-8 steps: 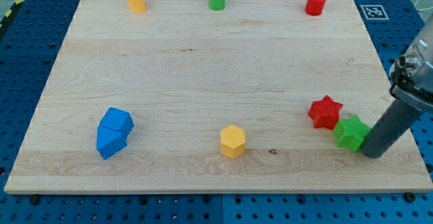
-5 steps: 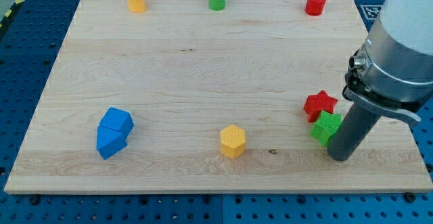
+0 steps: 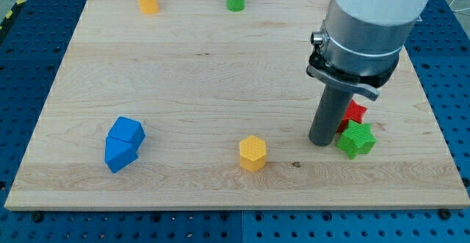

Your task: Move the red star towards the top right of the board

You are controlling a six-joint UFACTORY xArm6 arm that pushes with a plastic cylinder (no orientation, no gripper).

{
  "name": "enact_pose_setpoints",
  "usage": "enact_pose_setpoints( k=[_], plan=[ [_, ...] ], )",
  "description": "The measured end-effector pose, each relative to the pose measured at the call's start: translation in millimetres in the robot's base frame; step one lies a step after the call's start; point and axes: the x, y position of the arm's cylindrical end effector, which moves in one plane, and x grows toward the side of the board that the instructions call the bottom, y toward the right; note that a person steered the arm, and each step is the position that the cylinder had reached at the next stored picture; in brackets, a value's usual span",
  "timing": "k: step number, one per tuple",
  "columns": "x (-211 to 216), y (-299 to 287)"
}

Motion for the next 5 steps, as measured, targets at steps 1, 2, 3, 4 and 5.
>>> enact_pose_setpoints(
  k=[1,2,3,4,5],
  plan=[
    [-1.3,5.9],
    [-1.3,7.6],
    [-1.3,7.6],
    [-1.3,12.1],
    [-4.2,18.6]
  ],
)
